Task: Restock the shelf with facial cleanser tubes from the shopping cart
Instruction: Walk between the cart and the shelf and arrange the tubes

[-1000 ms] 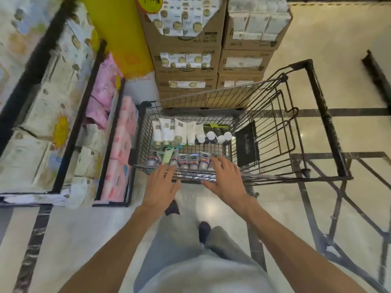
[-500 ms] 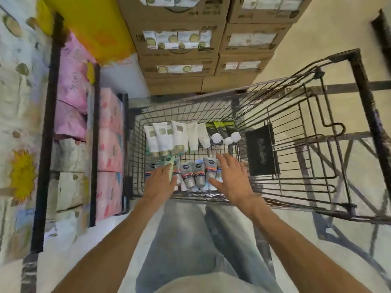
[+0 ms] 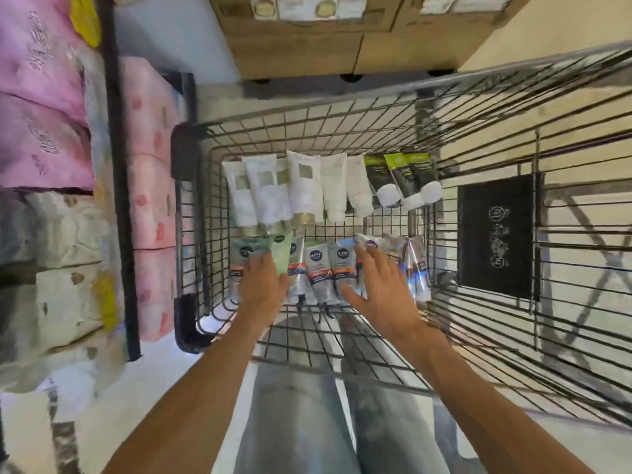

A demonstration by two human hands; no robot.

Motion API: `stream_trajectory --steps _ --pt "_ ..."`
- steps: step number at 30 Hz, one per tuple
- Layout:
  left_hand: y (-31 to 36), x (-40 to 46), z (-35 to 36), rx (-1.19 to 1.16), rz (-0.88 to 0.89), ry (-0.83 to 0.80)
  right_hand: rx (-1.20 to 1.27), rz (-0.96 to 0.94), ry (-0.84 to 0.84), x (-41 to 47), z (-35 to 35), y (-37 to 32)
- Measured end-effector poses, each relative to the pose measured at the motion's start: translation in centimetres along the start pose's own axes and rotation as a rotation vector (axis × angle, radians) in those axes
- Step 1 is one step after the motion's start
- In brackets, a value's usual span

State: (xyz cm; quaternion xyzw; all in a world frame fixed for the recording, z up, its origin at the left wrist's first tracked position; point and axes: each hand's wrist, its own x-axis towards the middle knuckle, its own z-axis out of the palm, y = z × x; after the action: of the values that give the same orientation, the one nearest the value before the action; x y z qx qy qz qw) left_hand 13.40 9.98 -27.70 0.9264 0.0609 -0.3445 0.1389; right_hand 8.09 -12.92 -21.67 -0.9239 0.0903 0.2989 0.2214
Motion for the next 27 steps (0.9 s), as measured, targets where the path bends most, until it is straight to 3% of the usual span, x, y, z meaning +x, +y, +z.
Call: stream_trajectory --steps 8,13,20,27 --pt "1.0 0.4 1.3 -0.132 -0.239 -0.102 0.073 -0.027 -0.046 1.5 3.1 0.5" --pt "0.0 -1.0 1.7 -0.174 -0.202 -0.152 0.134 -0.014 -0.078 2.1 3.0 -0.1" --pt "-1.5 -2.3 -0.2 -0.609 -0.248 -0.242 0.2 0.004 -0.114 4.1 1.9 -1.2" --pt "-1.9 -2.8 -1.2 -0.768 -0.172 -0.134 0.349 0.048 -0.056 7.8 0.7 -3.1"
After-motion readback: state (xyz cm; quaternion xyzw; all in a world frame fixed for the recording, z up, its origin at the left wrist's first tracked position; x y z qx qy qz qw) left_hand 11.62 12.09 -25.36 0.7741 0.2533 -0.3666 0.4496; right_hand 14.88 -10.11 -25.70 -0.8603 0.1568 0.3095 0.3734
